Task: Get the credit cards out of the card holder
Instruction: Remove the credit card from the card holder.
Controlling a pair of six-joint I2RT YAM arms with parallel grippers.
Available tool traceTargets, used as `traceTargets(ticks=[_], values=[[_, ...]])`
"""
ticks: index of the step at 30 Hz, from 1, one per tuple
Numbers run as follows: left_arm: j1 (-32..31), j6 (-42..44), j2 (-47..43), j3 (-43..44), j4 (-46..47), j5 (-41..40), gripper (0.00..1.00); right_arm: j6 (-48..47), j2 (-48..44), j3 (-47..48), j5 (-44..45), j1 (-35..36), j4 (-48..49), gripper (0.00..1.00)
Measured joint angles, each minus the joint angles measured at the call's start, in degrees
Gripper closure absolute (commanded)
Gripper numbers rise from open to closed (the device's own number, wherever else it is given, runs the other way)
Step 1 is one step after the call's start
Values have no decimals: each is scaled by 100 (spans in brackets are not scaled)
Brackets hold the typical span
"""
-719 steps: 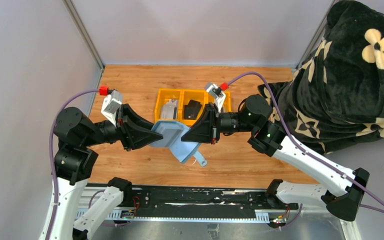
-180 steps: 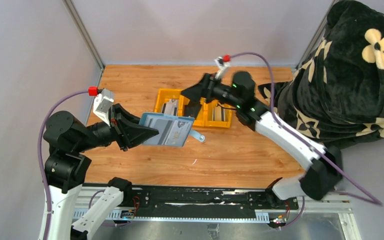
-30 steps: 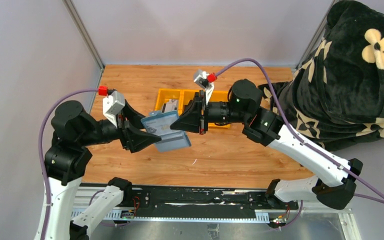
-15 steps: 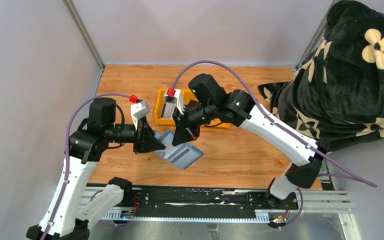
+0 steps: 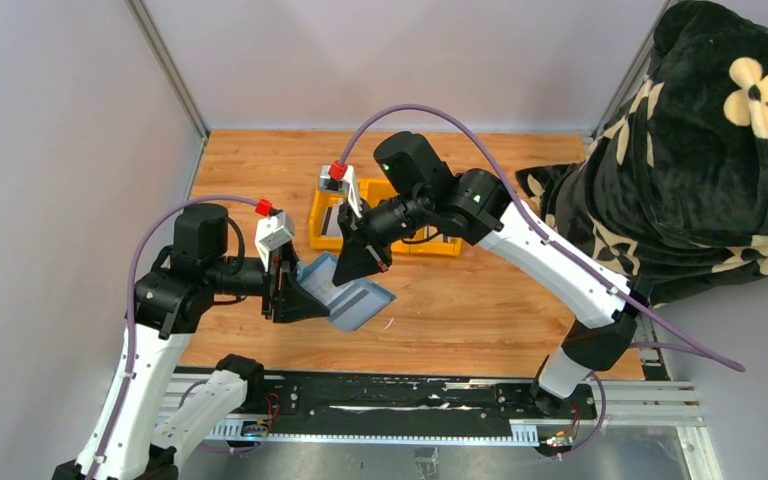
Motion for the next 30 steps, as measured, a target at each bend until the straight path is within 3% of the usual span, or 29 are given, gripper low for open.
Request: traceTargets(ticks=[2,5,7,8,11,18,21,23,26,28,30], values=[[0,-50,-2,-37,-33,98,77,22,90,131,-96,0,76,100],[0,-55,-9,-57,-55,166,83,20,153,173,-190,0,76,100],[0,-74,-11,-57,-66,166,74,11,157,173,-229,0,63,100],[0,-79,-9,-57,-66,173,62,-11,157,173,-243,0,59,100],[0,-105,-2,-42,-63,168,60,-50,162,173,-238,0,20,100],[0,-179,142,221,-92,-11,97,-151,175,168,-249,0,-57,97],[-2,-378,125,234,-74,-90,100,-160,138,74,-280,-4,72,79],[-4,-612,79,229,13,-133,100,-109,33,-127,-330,-4,291,57],[-4,-1305,-116,61,822,-199,100,116,-315,-780,-466,-4,890,35],[-4,-1930,-278,-170,1530,-216,100,350,-717,-1506,-553,-17,1521,25],[-4,-2599,-437,-387,2245,-236,100,688,-1161,-2302,-621,-83,2229,23]])
